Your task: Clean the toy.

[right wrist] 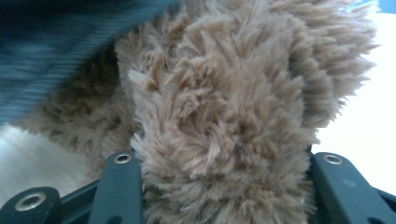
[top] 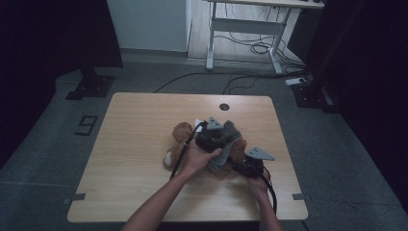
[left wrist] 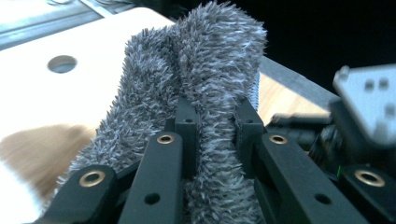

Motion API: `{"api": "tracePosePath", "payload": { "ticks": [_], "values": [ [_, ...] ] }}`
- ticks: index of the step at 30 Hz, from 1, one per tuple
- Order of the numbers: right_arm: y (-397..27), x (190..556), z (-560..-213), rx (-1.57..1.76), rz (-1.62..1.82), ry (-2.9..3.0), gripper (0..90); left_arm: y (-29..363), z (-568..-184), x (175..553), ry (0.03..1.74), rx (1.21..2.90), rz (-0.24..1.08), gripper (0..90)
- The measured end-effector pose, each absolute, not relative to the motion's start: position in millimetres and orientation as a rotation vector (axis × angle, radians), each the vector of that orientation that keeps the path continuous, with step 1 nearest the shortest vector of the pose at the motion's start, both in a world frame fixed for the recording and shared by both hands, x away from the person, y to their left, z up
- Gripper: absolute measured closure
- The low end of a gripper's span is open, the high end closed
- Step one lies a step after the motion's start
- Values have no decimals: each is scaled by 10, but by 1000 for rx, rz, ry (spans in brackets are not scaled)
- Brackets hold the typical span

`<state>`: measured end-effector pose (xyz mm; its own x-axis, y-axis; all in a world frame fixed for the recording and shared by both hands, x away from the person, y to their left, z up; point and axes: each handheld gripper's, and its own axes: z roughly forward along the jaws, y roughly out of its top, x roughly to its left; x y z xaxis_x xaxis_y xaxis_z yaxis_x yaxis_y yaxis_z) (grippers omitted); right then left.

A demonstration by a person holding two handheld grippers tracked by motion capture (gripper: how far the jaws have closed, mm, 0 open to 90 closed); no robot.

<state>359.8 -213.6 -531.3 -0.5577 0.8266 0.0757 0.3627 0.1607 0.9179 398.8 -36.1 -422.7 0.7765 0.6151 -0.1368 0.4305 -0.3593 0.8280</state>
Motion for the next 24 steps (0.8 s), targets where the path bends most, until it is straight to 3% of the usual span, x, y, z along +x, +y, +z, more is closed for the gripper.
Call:
{"api": "tracePosePath", "payload": {
  "ticks": [7,10,18,24],
  "values": [
    [-2149,3545,-5319,1105,1367,2024,486,-667,-4406,3961,761,2120,227,762],
    [-2168,3550,-5334,1097,1373,2035,484,-548,-4418,3973,773,2112,207,766],
    [-2199,3551,-5333,1137,1404,2038,477,-166,-4425,4005,855,2166,341,766],
    [-2218,3544,-5334,1141,1424,2039,473,281,-4461,3991,905,2121,347,767]
  ]
}}
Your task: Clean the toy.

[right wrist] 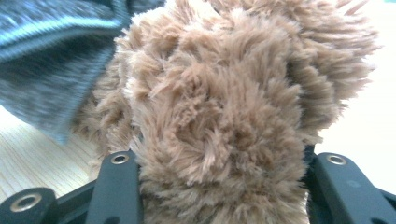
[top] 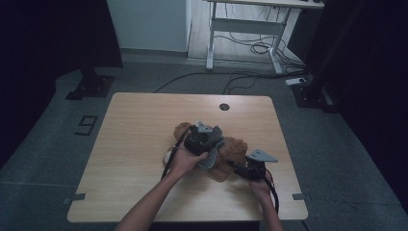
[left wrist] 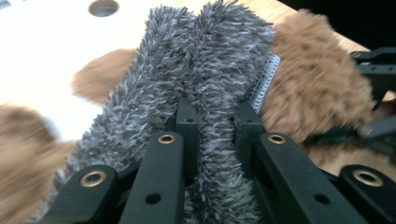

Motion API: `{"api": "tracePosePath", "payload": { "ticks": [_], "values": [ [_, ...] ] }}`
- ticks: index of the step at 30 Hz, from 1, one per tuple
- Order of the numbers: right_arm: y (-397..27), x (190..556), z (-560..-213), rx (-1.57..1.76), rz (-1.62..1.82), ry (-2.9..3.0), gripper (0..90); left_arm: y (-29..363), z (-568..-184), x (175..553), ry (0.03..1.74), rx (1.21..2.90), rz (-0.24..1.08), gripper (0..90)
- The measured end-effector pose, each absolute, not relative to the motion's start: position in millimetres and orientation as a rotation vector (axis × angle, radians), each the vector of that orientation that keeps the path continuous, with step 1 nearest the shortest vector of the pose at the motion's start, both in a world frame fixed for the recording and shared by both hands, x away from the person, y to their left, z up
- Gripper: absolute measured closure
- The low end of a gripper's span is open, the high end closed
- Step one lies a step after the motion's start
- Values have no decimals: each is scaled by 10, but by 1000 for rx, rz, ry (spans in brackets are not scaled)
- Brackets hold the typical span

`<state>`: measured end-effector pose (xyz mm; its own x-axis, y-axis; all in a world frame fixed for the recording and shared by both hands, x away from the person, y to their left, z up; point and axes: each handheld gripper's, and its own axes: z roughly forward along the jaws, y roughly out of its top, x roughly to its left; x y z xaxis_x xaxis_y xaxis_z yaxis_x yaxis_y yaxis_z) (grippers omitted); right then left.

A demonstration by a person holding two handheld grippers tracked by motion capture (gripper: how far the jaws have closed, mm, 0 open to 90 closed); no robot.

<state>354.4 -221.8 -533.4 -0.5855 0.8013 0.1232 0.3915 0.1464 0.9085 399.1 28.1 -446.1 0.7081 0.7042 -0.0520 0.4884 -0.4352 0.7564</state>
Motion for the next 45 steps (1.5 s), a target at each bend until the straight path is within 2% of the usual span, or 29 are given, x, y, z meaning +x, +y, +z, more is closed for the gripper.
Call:
{"api": "tracePosePath", "payload": {
  "ticks": [2,4,11,16,21,25,30,32,36,41,45],
  "values": [
    [-2222,3542,-5334,1145,1423,2042,473,439,-4459,3982,929,2112,374,767],
    [-2222,3540,-5335,1148,1427,2042,473,619,-4490,3989,962,2076,335,768],
    [-2220,3527,-5341,1147,1432,2039,472,1033,-4605,3950,1034,2030,334,767],
    [-2213,3525,-5346,1150,1440,2033,473,1146,-4619,3940,1071,2022,339,770],
    [-2220,3522,-5342,1147,1442,2035,473,861,-4218,3873,930,1987,360,771],
    [-2215,3512,-5338,1128,1441,2036,472,275,-3984,3898,814,2020,348,770],
    [-2210,3478,-5336,1089,1427,2041,472,-450,-4085,4110,799,2116,245,768],
    [-2204,3457,-5338,1069,1416,2042,472,-580,-4220,4190,832,2159,215,768],
    [-2221,3444,-5355,1049,1398,2056,472,-510,-4393,4280,875,2149,163,766],
    [-2200,3420,-5357,1020,1380,2053,472,-228,-4452,4332,949,2192,192,770],
    [-2181,3407,-5348,1016,1366,2054,472,-79,-4455,4272,933,2215,235,774]
  ]
}}
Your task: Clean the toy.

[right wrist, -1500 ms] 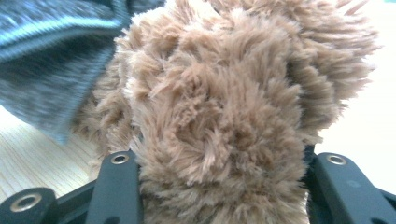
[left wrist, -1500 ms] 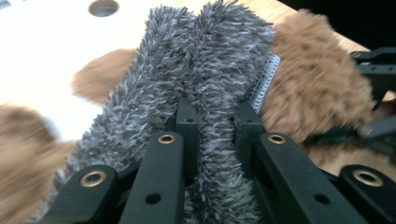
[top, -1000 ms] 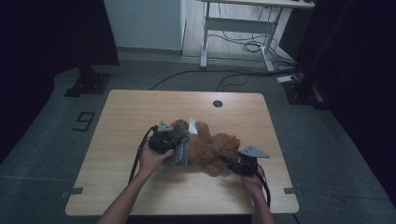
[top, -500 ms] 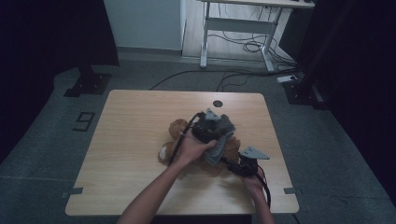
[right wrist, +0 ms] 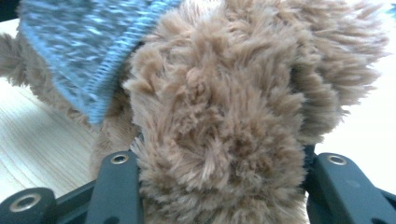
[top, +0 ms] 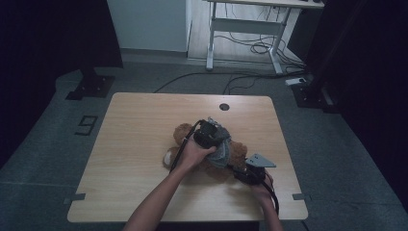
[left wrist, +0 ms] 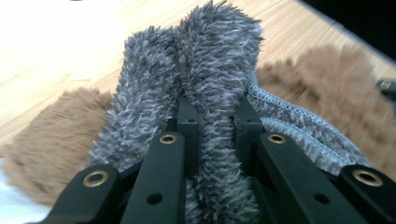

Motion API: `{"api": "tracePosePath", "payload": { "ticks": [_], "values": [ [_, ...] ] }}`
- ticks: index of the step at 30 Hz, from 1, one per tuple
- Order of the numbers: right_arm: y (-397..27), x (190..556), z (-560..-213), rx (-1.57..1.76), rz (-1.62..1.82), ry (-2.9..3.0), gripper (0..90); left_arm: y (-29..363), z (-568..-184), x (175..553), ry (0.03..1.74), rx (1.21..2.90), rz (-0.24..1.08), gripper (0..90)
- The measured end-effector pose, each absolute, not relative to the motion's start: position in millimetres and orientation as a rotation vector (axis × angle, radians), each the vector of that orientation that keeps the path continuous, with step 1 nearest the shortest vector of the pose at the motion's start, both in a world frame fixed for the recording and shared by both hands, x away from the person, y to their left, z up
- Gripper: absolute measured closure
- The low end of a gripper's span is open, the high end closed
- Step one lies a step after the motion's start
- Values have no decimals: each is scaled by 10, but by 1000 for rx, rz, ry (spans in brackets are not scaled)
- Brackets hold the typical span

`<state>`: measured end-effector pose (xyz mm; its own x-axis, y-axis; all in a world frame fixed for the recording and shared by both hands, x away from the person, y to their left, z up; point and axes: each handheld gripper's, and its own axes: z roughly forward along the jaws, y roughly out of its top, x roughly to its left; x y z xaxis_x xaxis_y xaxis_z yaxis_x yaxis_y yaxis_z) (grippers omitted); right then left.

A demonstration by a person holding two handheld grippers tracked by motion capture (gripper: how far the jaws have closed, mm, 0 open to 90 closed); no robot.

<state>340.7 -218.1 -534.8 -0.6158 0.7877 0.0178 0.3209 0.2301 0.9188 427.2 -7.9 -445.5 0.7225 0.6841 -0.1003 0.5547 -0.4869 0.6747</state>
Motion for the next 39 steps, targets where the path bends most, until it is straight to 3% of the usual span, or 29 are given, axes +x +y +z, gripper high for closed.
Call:
{"api": "tracePosePath", "payload": {
  "ticks": [7,12,18,22,28,32,39],
  "values": [
    [-2183,3410,-5350,1029,1376,2052,472,220,-4338,4187,911,2201,269,773],
    [-2191,3414,-5352,1037,1380,2051,472,576,-4262,4218,992,2198,406,771],
    [-2177,3415,-5349,1038,1375,2045,473,1018,-4370,4357,1126,2147,355,771],
    [-2174,3416,-5352,1038,1375,2043,474,902,-4344,4395,1084,2134,306,771],
    [-2168,3411,-5350,1025,1365,2046,475,366,-4277,4333,929,2178,230,770],
    [-2167,3405,-5352,1024,1358,2048,475,58,-4314,4282,890,2261,306,769],
    [-2168,3406,-5349,1018,1362,2048,474,394,-4427,4442,1015,2226,256,768]
  ]
}}
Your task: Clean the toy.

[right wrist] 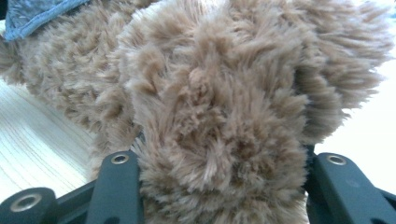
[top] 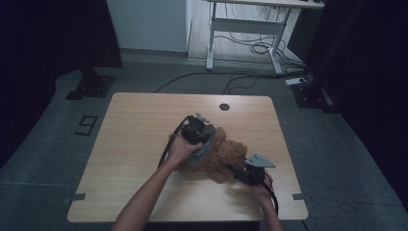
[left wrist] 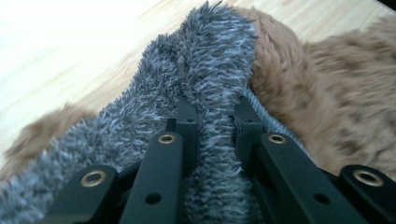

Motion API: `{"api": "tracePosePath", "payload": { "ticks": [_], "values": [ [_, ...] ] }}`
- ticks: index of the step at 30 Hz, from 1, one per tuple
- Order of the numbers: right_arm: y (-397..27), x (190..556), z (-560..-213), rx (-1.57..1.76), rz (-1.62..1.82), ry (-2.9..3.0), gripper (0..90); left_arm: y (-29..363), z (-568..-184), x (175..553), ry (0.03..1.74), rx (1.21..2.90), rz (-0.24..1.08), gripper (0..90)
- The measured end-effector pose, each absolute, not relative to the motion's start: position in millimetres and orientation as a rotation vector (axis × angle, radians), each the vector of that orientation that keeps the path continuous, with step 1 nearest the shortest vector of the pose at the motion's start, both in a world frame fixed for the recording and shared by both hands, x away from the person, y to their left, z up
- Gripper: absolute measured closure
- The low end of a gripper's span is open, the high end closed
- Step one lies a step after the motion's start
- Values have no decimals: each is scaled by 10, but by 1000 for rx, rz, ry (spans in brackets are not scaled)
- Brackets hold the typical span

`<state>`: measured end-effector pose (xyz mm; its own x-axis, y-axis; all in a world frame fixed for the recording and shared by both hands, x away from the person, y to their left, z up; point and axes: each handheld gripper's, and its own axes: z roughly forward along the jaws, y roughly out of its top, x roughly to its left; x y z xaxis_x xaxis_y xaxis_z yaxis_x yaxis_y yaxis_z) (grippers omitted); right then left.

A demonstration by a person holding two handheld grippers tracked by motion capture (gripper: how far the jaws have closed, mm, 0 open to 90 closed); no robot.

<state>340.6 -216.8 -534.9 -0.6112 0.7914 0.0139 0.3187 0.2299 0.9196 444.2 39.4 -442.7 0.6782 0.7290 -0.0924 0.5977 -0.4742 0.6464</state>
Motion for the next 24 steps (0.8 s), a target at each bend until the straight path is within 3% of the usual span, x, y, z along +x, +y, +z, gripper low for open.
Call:
{"api": "tracePosePath", "payload": {
  "ticks": [15,20,24],
  "values": [
    [-2170,3402,-5357,1027,1368,2040,474,1409,-4786,4555,1271,2126,249,770],
    [-2183,3410,-5363,1035,1374,2040,474,1584,-4986,4515,1311,2150,203,769],
    [-2182,3408,-5363,1034,1372,2039,474,1617,-4866,4458,1286,2095,217,768]
  ]
}}
